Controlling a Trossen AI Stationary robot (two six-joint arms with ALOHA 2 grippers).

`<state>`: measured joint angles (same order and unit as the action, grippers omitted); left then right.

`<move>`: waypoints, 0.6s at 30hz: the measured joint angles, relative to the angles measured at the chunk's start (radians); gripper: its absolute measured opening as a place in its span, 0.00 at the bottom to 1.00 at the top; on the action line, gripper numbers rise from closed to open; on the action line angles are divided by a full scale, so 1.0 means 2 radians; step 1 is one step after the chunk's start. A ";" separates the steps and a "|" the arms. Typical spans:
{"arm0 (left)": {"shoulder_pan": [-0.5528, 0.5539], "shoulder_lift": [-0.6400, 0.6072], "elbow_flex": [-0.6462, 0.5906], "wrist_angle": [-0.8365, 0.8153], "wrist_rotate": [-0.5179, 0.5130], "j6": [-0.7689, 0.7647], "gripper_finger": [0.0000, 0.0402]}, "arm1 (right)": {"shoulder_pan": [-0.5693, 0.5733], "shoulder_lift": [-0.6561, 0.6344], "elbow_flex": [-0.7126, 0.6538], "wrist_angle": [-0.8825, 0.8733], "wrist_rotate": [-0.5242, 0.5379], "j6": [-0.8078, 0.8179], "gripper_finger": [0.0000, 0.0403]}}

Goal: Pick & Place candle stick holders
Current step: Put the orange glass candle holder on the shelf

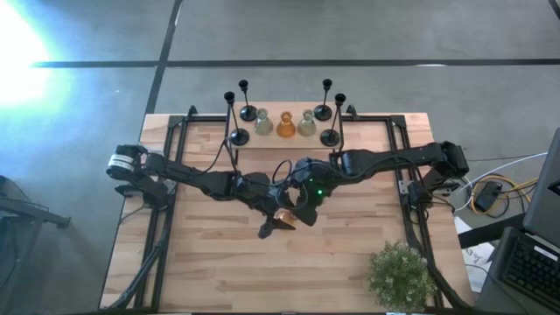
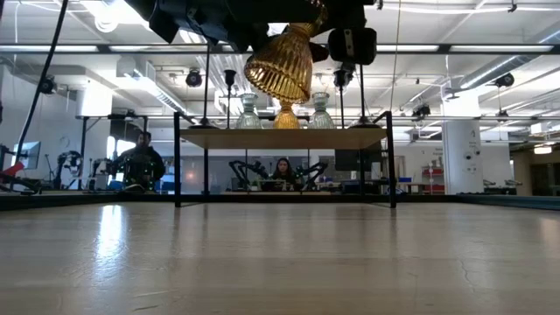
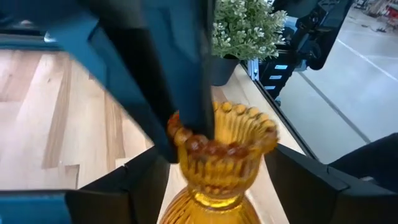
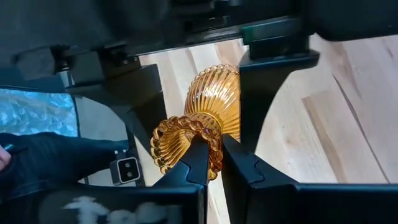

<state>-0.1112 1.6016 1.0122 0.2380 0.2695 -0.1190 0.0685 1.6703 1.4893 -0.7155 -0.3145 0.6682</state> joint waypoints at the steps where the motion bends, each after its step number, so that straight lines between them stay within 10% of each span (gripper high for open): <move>1: 0.000 0.000 0.000 0.000 0.000 0.007 0.65 | 0.000 0.000 0.001 -0.001 0.000 0.000 0.03; 18: -0.001 -0.001 0.000 0.003 -0.031 0.015 0.35 | 0.000 0.000 0.010 -0.006 0.005 0.008 0.03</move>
<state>-0.1123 1.6001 1.0122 0.2446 0.2072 -0.0889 0.0689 1.6711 1.5094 -0.7268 -0.3054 0.6845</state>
